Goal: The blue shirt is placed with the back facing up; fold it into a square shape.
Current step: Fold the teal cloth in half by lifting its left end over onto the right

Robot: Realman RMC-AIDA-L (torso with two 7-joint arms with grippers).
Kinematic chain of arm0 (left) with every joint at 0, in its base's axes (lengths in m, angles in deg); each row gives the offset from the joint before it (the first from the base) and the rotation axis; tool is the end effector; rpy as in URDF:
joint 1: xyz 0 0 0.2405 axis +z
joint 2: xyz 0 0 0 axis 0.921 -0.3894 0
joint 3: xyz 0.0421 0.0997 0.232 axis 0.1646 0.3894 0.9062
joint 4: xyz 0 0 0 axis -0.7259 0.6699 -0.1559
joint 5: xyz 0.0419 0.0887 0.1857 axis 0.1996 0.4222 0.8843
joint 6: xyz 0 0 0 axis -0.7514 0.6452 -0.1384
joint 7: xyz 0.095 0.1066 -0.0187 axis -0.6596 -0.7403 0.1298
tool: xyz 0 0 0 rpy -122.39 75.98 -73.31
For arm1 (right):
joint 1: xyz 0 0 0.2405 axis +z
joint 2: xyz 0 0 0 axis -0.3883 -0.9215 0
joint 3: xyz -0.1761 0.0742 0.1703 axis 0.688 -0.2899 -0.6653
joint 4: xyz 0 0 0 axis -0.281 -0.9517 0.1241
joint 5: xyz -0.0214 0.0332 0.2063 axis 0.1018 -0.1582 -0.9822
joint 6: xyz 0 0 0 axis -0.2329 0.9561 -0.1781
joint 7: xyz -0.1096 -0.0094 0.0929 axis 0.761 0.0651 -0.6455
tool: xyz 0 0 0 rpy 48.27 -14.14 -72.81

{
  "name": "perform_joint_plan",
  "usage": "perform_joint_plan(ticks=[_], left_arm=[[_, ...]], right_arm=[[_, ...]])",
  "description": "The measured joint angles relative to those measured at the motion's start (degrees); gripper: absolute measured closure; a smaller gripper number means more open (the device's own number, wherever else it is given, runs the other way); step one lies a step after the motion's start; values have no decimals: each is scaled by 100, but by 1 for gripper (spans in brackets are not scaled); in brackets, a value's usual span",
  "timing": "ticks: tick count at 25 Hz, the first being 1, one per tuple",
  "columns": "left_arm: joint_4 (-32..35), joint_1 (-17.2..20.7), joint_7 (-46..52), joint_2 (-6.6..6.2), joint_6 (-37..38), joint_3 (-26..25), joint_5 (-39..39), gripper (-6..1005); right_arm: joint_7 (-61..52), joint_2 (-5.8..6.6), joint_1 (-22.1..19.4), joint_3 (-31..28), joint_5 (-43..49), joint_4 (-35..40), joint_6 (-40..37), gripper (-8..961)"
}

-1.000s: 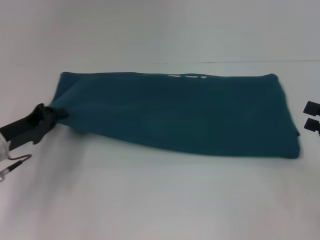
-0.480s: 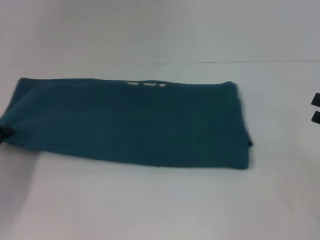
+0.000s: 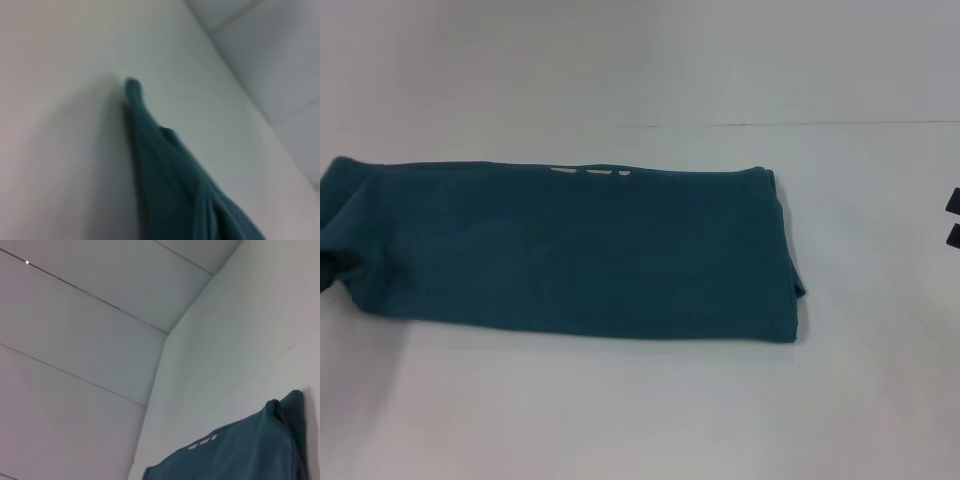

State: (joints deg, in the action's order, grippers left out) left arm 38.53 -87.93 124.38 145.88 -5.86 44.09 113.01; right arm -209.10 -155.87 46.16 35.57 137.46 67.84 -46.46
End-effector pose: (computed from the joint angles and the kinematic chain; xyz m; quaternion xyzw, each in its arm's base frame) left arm -0.3797 0.3178 0.0570 -0.5698 -0.6782 -0.3410 0.3148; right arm 0.3393 0.3084 0.0952 -0.6766 0.6154 0.3866 0.1179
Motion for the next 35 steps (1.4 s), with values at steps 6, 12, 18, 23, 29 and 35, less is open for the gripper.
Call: perform_joint_plan(ticks=[6,12,18,23,29,35], left_arm=[[46,-169,-141,-52,693,-32,-287,992],[103,-641,48,-144,1413,11,-335,992],[113,-1162,69,-123,1878,68,-337,992],[114,-1430,91,-25,1986,308,-366,991],[82,-1820,66,196,1790,1157,-388,991],[-110,-2135,15,338,1451,1869,-472,991]], right_arm=[[9,1,-37,1,7,-1,-1,60],[17,-15,-23,5,13,-1,-7,60],[18,-46,-6,53,15,-1,-2,60],[18,-56,-14,54,16,-1,2,61],[18,-63,-38,54,15,-1,2,61],[18,-82,-38,63,15,-1,6,61]])
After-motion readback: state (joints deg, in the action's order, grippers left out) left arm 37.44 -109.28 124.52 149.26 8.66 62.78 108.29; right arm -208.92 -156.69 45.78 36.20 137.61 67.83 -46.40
